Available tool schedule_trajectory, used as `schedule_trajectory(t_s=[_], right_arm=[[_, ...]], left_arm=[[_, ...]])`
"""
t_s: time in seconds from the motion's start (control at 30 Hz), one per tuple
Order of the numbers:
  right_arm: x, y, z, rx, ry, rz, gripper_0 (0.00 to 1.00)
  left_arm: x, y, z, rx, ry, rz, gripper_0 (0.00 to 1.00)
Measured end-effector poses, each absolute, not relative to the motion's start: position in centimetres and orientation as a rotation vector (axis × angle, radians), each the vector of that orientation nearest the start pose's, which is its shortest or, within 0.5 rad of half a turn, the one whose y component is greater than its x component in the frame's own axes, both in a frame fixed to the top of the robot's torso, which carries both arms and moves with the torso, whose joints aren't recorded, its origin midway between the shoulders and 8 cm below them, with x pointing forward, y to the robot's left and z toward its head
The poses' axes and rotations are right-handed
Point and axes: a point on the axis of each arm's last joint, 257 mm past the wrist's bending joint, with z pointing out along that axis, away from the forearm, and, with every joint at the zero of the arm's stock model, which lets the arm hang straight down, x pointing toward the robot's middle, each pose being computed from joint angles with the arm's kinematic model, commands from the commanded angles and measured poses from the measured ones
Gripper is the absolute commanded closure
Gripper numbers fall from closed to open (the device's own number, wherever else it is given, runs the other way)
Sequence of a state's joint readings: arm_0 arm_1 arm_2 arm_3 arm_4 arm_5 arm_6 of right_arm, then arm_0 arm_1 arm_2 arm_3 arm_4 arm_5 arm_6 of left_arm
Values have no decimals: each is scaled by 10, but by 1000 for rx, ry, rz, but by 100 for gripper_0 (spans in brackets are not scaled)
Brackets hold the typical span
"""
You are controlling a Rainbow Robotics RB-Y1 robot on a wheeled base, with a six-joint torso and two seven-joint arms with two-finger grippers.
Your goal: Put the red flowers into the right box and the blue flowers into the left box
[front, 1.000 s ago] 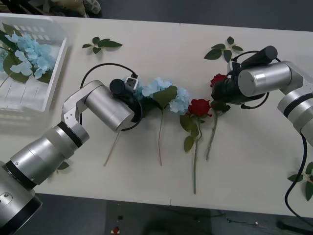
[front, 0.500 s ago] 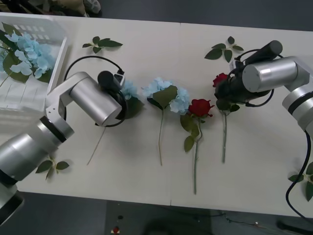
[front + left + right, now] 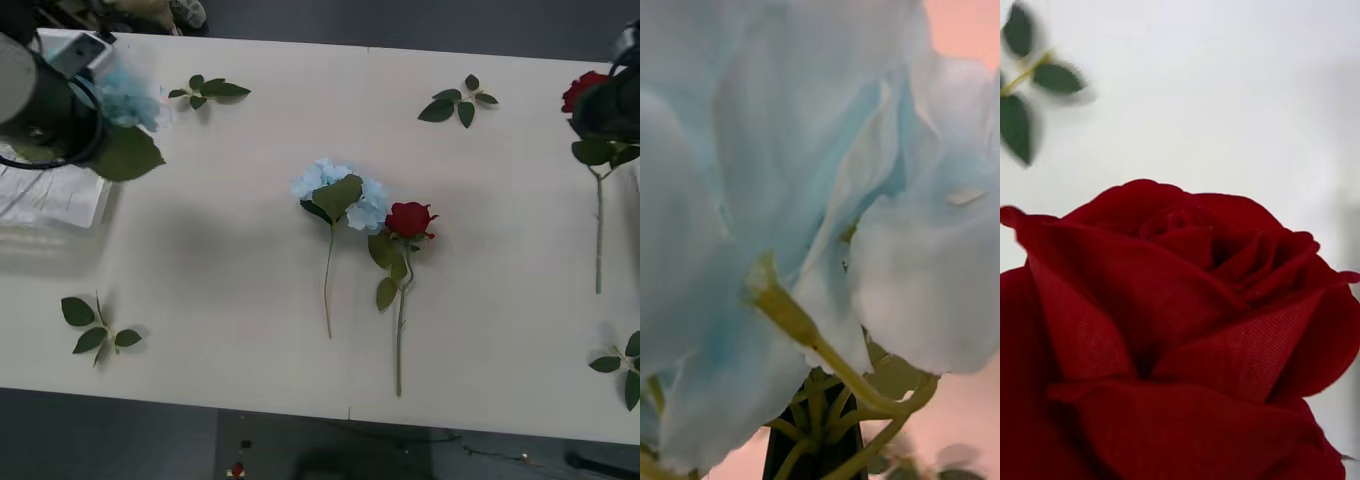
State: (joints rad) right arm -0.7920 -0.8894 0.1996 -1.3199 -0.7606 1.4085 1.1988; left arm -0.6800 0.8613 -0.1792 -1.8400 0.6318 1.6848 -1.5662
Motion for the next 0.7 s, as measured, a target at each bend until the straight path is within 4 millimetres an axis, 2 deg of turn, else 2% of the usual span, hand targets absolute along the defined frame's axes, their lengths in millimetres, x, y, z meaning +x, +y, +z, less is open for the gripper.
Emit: schedule_trajectory(t_s=[0.07,0.17,0.27,0.37,0.5,0.57,0.7], right_arm=[[581,-427,-110,172,2475,-154,100],[578,-467,-94,35,2461,-315,100],[575,-518,-88,79,2432,-463,100],[572,-564,-90,106,2407,-588,100],[570,-611,-98,-10,2392,-744,100],[569,-632,-103,2,2368,-782,100],[562,-666,-113,51,2336,-831,100]], left_arm=[[520,356,-85,555,2453,429,100],[514,404,-85,536,2524,461,100],[511,457,-97,569,2594,482,100],[516,498,-111,575,2606,490,100],[520,538,-126,485,2614,533,100],[523,556,-128,450,2605,579,100],[527,579,-136,523,2579,660,100]])
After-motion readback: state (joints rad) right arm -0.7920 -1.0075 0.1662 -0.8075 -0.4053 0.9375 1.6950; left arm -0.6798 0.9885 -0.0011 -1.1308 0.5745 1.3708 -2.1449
